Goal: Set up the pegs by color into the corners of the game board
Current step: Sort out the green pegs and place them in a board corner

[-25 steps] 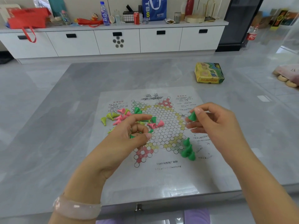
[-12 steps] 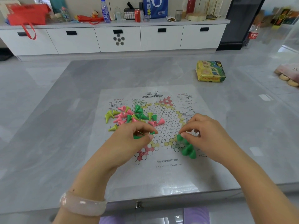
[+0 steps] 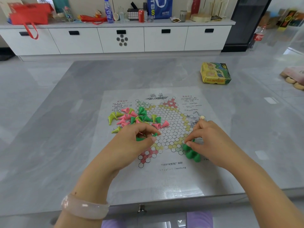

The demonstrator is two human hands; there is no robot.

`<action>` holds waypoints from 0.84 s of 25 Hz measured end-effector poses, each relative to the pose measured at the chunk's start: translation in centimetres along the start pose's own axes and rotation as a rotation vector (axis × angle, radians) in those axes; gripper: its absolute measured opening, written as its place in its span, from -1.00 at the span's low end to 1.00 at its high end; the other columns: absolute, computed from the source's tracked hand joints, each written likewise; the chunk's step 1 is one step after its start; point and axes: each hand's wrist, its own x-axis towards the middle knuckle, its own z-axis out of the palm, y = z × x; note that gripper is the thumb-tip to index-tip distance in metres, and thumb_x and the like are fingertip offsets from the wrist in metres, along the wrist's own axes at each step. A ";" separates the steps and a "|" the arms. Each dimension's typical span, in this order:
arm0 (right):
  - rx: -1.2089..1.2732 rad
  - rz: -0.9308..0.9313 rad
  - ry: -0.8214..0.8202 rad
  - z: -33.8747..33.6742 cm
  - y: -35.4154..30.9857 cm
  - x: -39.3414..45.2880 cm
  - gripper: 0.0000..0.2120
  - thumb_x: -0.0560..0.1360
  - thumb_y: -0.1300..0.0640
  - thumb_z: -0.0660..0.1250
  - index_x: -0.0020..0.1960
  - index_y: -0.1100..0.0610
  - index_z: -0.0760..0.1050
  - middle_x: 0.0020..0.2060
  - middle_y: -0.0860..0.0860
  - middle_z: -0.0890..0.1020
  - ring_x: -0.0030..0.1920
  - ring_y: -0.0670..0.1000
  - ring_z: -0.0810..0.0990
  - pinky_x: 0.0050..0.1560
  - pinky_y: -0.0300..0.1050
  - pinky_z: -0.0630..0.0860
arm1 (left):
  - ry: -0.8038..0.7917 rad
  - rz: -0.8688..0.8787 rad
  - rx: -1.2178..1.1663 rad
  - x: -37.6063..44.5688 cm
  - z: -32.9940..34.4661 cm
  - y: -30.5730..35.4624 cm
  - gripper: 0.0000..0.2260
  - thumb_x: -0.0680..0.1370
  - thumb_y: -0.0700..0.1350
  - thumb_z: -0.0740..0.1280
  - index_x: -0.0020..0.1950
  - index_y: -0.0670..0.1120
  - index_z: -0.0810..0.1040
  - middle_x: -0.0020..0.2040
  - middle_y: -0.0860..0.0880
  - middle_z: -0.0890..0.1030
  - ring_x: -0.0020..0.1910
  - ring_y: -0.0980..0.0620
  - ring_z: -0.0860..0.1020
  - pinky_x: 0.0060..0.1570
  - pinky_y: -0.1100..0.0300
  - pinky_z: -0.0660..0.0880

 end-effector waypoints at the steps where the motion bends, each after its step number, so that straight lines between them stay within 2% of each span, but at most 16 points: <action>1: -0.005 -0.002 -0.004 0.0 0.0 0.0 -0.86 0.44 0.05 0.34 -0.03 0.00 0.62 -0.17 -0.13 0.37 -0.03 -0.11 0.30 -0.08 -0.24 0.30 | 0.000 0.000 -0.003 0.0 0.0 0.0 -0.82 0.52 -0.14 0.30 -0.15 0.16 0.55 -0.05 0.05 0.57 -0.07 0.17 0.51 -0.12 0.40 0.40; 6: 0.000 -0.006 -0.010 0.0 0.1 0.1 -0.86 0.45 0.06 0.33 -0.02 0.00 0.62 -0.22 -0.19 0.34 -0.04 -0.12 0.29 -0.14 -0.27 0.27 | 0.008 -0.003 -0.013 0.0 0.0 0.0 -0.81 0.52 -0.14 0.30 -0.17 0.16 0.55 -0.03 0.04 0.58 -0.07 0.17 0.51 -0.10 0.40 0.41; 8: -0.004 -0.020 -0.018 0.1 0.2 0.1 -0.85 0.45 0.06 0.33 -0.01 0.00 0.61 -0.24 -0.21 0.33 -0.06 -0.13 0.28 -0.21 -0.36 0.25 | 0.012 -0.002 -0.004 0.0 0.0 -0.1 -0.81 0.52 -0.14 0.30 -0.17 0.16 0.55 -0.04 0.05 0.58 -0.07 0.17 0.51 -0.11 0.40 0.41; 10: 0.000 -0.034 -0.020 -0.1 0.4 0.1 -0.82 0.45 0.06 0.33 0.03 0.01 0.60 -0.24 -0.22 0.33 -0.06 -0.13 0.29 -0.19 -0.45 0.23 | 0.012 0.001 -0.009 0.1 0.0 -0.1 -0.82 0.51 -0.15 0.30 -0.14 0.16 0.55 -0.08 0.07 0.56 -0.10 0.18 0.50 -0.15 0.42 0.43; 13: 0.035 -0.049 0.047 -0.6 0.3 -0.2 -0.81 0.47 0.06 0.30 0.06 -0.02 0.58 -0.21 -0.20 0.38 -0.11 -0.18 0.33 -0.18 -0.48 0.25 | 0.013 0.015 -0.040 0.2 0.2 -0.2 -0.79 0.50 -0.20 0.32 -0.08 0.14 0.53 -0.17 0.11 0.50 -0.18 0.21 0.47 -0.23 0.48 0.45; 15: 0.155 -0.082 0.111 -0.8 -0.8 -0.3 -0.84 0.47 0.05 0.29 0.01 -0.05 0.59 -0.23 -0.18 0.45 -0.19 -0.21 0.40 -0.19 -0.48 0.30 | 0.022 0.017 -0.056 0.3 0.5 -0.2 -0.76 0.49 -0.24 0.32 -0.07 0.13 0.48 -0.15 0.11 0.50 -0.16 0.20 0.48 -0.24 0.45 0.47; 18: 0.369 -0.159 0.072 -0.6 -3.0 -0.6 -0.86 0.45 0.07 0.32 -0.02 -0.04 0.61 -0.27 -0.16 0.53 -0.19 -0.19 0.46 -0.16 -0.44 0.37 | 0.017 0.008 -0.112 0.4 1.2 -0.1 -0.75 0.48 -0.28 0.32 -0.05 0.09 0.45 -0.12 0.10 0.52 -0.13 0.19 0.51 -0.21 0.38 0.50; 21: 0.481 -0.172 0.061 -0.4 -3.7 -0.6 -0.89 0.42 0.10 0.36 -0.11 -0.09 0.61 -0.32 -0.19 0.56 -0.22 -0.15 0.49 -0.17 -0.37 0.42 | 0.007 0.005 -0.164 0.6 1.4 -0.1 -0.76 0.46 -0.28 0.34 -0.02 0.04 0.43 -0.12 0.10 0.55 -0.14 0.17 0.53 -0.20 0.35 0.51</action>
